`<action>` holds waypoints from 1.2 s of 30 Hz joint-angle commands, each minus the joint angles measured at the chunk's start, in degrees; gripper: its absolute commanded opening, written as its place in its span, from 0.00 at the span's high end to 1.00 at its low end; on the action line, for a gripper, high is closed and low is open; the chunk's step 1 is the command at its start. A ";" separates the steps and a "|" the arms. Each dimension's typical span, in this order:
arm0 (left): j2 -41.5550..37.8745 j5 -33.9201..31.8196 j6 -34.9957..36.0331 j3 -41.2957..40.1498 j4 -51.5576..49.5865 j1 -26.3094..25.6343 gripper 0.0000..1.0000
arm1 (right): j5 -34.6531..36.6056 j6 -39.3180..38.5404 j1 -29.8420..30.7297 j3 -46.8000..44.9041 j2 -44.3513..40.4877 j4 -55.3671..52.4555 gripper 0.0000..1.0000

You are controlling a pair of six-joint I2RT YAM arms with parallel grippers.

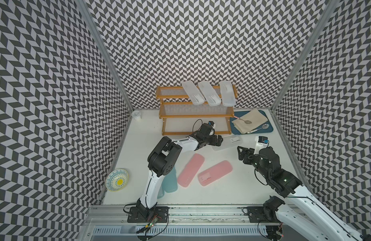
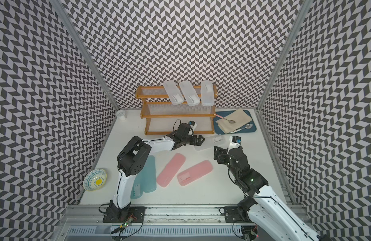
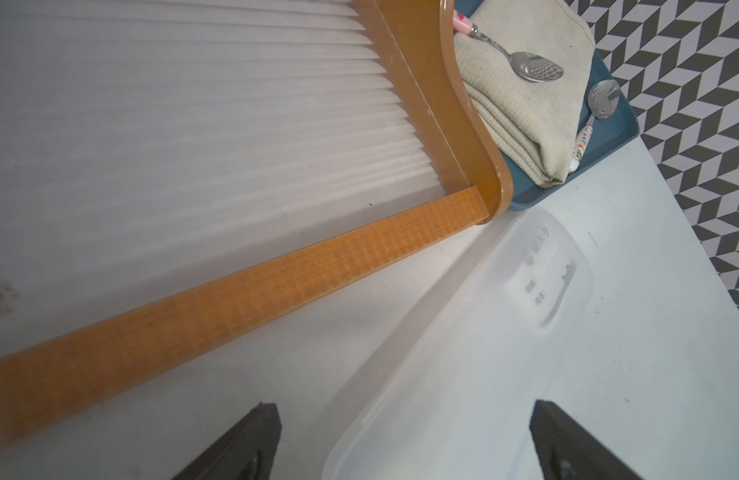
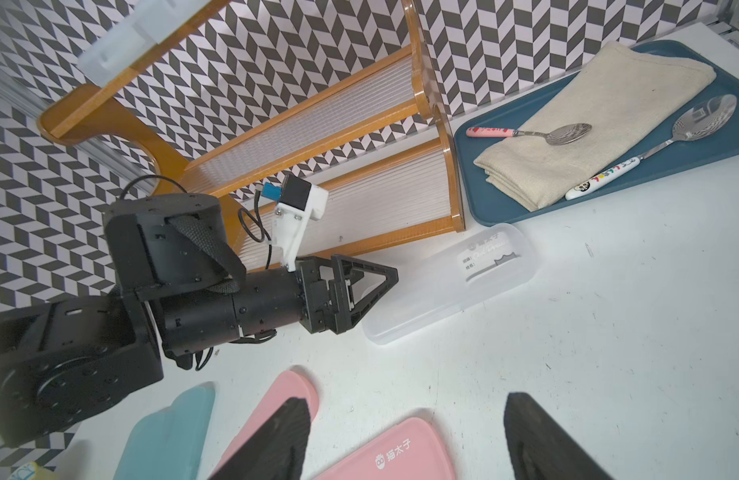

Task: Place the pencil cases on the shelf according to color
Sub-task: Pick up the pencil case from the center of the board.

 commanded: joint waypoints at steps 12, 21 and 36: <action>-1.39 1.34 5.37 -3.64 -9.00 -8.66 0.03 | -2.33 -0.88 -0.25 -0.20 -4.42 0.12 0.18; -4.15 -6.33 6.25 0.99 -18.38 -10.52 0.01 | -0.01 -0.16 -0.19 5.76 -6.08 -6.50 0.10; 6.17 -11.58 14.20 19.53 -33.80 -13.10 0.00 | 1.93 1.67 -0.27 8.41 -9.10 -12.43 0.06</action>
